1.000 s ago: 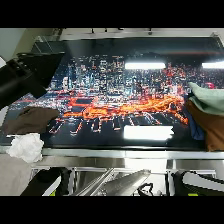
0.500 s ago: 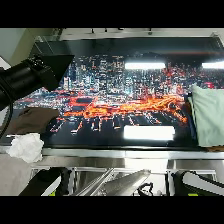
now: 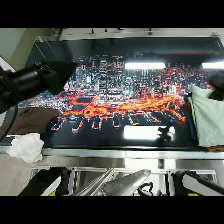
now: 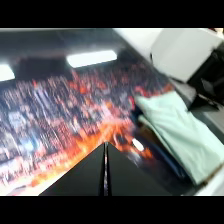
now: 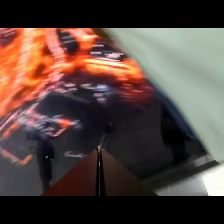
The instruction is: Fold the shirts.
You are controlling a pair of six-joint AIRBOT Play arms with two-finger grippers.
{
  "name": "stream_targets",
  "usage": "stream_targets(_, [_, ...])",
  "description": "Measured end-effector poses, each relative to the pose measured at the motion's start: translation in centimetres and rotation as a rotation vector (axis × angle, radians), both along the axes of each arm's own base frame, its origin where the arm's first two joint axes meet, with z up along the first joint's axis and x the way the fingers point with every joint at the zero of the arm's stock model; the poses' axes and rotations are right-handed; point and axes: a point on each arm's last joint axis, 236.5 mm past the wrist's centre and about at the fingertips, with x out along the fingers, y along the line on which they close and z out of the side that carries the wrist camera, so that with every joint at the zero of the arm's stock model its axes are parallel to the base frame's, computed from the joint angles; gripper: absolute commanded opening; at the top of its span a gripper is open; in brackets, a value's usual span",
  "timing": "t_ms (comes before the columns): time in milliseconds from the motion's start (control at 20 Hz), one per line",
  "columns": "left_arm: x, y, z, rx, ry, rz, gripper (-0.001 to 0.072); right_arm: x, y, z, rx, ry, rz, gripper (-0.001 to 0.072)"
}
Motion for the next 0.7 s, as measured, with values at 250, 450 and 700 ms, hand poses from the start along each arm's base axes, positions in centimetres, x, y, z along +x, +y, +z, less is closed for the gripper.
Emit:
stream_targets(250, [-1.8, -3.2, -9.7, 0.081, 0.283, -0.113, 0.0017, -1.5, 16.9, -1.1, 0.016, -0.208, 0.497, 0.0018])
stream_targets(450, [-2.8, -5.1, -15.4, 0.127, 0.419, -0.162, 0.0017, -4.0, 24.5, -2.2, 0.024, -0.3, 0.718, 0.0021])
stream_targets(700, [-2.6, -5.7, -17.2, 0.135, 0.455, -0.163, 0.0017, -5.7, 27.8, -3.4, 0.059, -0.294, 0.789, 0.0021])
